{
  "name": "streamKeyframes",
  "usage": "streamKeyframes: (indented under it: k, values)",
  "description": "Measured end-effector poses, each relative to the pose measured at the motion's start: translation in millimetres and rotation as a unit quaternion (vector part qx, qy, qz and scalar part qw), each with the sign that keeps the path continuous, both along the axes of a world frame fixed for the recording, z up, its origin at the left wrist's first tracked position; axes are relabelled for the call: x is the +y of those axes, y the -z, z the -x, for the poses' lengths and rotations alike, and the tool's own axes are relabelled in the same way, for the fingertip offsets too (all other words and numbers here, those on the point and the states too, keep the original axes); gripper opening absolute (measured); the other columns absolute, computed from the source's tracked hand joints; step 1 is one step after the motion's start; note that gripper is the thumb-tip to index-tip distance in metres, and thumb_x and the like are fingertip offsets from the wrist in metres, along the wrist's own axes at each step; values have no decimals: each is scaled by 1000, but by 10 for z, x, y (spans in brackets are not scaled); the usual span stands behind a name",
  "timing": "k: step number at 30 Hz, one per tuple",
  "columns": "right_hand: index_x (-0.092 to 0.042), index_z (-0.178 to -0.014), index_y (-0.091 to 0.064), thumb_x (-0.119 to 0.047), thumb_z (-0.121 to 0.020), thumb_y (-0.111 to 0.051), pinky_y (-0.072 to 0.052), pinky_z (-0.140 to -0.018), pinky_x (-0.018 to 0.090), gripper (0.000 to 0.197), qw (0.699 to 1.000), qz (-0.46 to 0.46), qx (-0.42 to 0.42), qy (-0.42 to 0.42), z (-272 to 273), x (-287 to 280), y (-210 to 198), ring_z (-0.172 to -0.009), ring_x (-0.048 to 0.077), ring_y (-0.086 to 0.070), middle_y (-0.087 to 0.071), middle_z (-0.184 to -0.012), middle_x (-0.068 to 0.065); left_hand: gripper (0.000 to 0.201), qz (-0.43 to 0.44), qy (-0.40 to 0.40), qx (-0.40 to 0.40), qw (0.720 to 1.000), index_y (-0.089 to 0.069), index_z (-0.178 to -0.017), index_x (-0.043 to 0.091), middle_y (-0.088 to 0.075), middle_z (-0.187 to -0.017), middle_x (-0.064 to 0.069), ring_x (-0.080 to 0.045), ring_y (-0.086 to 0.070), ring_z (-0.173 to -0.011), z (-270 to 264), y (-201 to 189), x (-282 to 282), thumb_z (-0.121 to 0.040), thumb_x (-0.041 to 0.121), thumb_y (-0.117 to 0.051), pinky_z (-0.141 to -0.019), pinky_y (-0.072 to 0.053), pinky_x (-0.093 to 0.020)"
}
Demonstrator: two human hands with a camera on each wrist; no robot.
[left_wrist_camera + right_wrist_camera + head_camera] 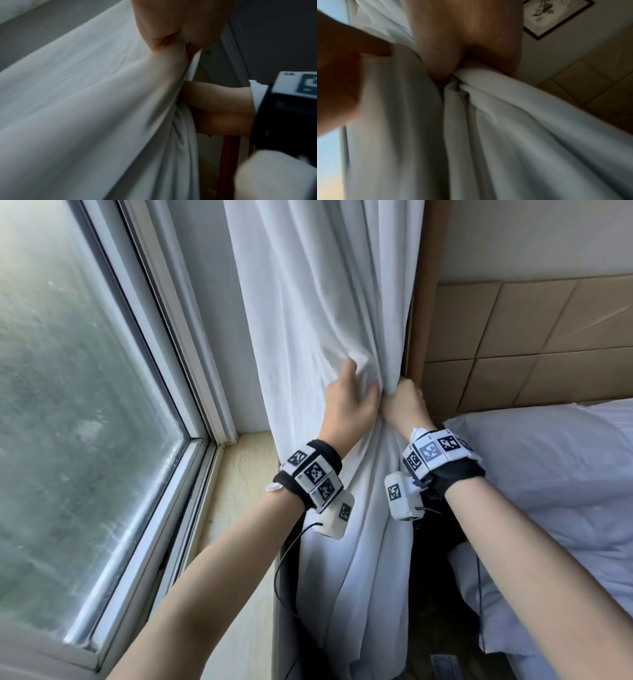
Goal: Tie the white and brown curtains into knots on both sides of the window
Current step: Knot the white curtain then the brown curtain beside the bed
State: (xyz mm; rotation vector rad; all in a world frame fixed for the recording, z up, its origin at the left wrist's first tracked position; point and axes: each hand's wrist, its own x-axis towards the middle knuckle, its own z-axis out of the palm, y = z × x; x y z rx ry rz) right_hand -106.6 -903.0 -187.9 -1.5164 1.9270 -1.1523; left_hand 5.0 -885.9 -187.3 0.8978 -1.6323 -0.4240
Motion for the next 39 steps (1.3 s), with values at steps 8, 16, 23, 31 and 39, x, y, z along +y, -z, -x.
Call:
streamKeyframes:
  k: [8, 16, 23, 31, 39]
  values:
    - [-14, -127, -59, -21, -83, -61, -47, -99, 35, 44, 989, -52, -61, -122, 117, 10, -118, -111, 20, -58, -64, -118, 6, 33, -148, 43, -153, 976, -38, -60, 16, -42, -57, 5, -9, -39, -51, -47, -135, -95, -90, 11, -53, -41, -30, -12]
    - [-8, -102, -67, -39, -70, -74, -43, -96, 29, 45, 943, -120, -196, -243, 34, 75, -184, -99, 16, -64, -70, -101, 6, 17, -126, 4, -342, 931, -37, -68, 9, -43, -64, -6, -32, -49, -62, -136, 114, -142, -84, 10, -37, -57, -34, -31]
    - [-14, -103, -67, -29, -85, -70, -49, -85, 23, 24, 975, 12, -167, -146, -82, 29, -57, -98, 14, -66, -70, -101, 3, 6, -117, 47, -332, 935, -41, -79, 8, -47, -73, -7, -32, -52, -71, -195, 197, -186, -83, 4, -41, -63, -34, -32]
    - [-20, -87, -60, -21, -89, -64, -47, -78, 19, 5, 978, 47, -151, -134, -93, 156, 0, -83, 7, -61, -61, -85, -9, 16, -216, 93, -38, 971, -65, -90, 12, -63, -76, 8, -4, -56, -71, -563, 322, -147, -93, 25, -57, -69, -41, -19]
    - [-13, -99, -68, -19, -87, -66, -50, -85, 22, 14, 969, 69, -186, -149, -154, 202, 69, -91, 7, -66, -69, -92, -4, 56, -274, 46, 37, 960, -38, -143, 22, -53, -131, -1, -6, -54, -110, -716, 223, -310, -93, 40, -58, -86, -44, -17]
